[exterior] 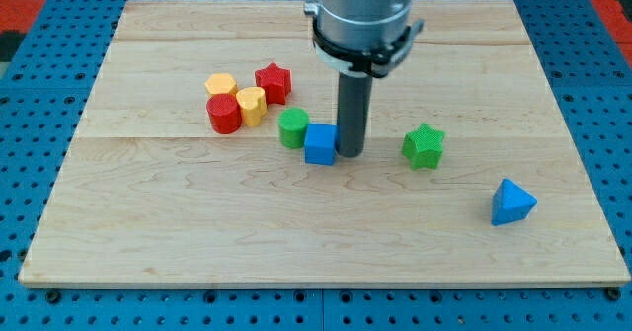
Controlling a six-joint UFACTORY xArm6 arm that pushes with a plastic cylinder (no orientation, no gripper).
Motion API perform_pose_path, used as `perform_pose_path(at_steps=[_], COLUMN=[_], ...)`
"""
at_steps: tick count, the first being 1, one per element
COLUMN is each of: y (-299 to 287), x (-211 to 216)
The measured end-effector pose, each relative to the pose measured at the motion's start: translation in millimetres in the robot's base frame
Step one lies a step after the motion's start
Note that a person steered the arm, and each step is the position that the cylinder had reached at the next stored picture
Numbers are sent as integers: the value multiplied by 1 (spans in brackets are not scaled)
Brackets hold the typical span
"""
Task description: Adjust the blocks to form a group
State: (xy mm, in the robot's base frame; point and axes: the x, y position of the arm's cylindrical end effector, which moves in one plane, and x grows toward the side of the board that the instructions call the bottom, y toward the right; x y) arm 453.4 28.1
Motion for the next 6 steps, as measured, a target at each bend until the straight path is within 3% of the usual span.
perform_pose_path(at_steps=[2,3,4,5,6], y=[-5,33,22,-23,-52], x=[-28,1,44,34,-5])
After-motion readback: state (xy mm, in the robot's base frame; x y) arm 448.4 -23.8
